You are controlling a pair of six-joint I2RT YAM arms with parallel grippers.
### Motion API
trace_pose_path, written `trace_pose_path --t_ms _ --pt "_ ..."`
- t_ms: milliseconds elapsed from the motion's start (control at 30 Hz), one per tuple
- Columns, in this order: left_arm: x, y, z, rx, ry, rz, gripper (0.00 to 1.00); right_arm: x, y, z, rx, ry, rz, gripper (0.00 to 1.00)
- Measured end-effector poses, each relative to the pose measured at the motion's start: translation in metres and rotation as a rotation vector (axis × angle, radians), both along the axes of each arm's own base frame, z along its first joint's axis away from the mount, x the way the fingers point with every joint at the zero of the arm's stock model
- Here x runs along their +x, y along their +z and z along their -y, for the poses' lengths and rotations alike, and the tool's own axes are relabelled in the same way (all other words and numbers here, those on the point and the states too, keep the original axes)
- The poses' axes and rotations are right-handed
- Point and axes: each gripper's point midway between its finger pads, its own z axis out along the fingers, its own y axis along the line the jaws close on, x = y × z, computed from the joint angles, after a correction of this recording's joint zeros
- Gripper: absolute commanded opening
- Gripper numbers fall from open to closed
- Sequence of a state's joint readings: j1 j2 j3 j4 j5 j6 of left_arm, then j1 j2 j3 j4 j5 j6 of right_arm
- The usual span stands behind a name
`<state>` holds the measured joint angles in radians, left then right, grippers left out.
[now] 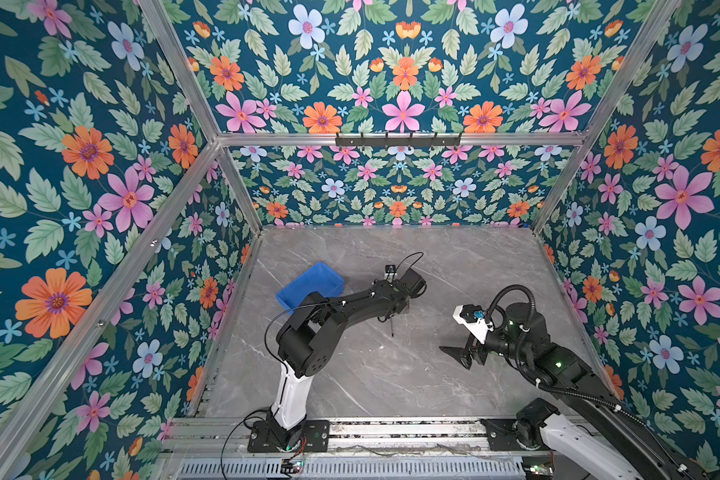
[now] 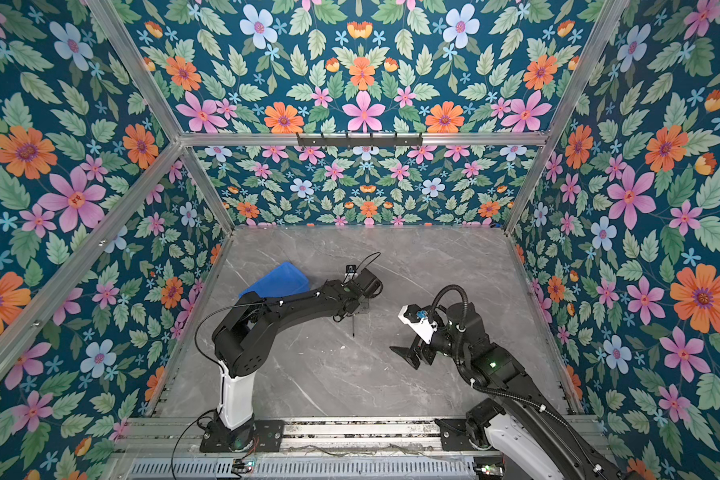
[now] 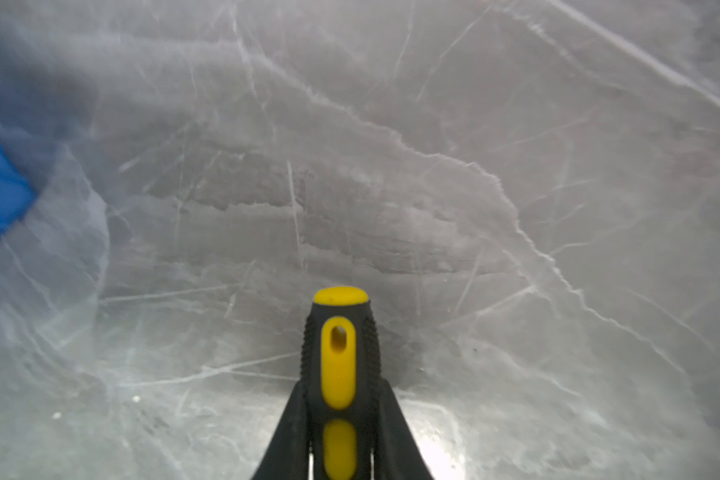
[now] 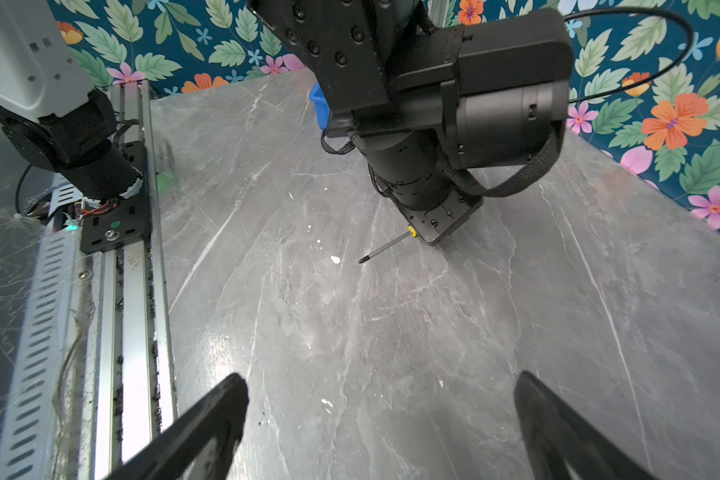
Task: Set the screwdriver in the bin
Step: 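Close the left gripper on the yellow-and-black screwdriver handle and lift, then carry the screwdriver with the left gripper over the blue bin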
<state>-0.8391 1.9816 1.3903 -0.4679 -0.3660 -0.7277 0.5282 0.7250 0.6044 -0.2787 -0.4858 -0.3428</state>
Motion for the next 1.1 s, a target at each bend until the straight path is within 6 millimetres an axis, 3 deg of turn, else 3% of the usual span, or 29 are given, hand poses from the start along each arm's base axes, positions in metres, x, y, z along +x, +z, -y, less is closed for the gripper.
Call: trace_pose_path --t_ms 433,800,1100 --pt "0.015 0.054 -0.017 0.07 -0.2 0.082 0.0 0.005 0.012 -0.041 -0.013 0.077 0.04 0.99" --pt "0.023 0.085 -0.078 0.115 -0.321 0.142 0.0 0.03 0.024 -0.082 0.019 0.066 0.055 0.99" --pt "0.035 0.092 -0.131 0.159 -0.388 0.132 0.0 0.052 0.034 -0.119 0.035 0.056 0.066 0.99"
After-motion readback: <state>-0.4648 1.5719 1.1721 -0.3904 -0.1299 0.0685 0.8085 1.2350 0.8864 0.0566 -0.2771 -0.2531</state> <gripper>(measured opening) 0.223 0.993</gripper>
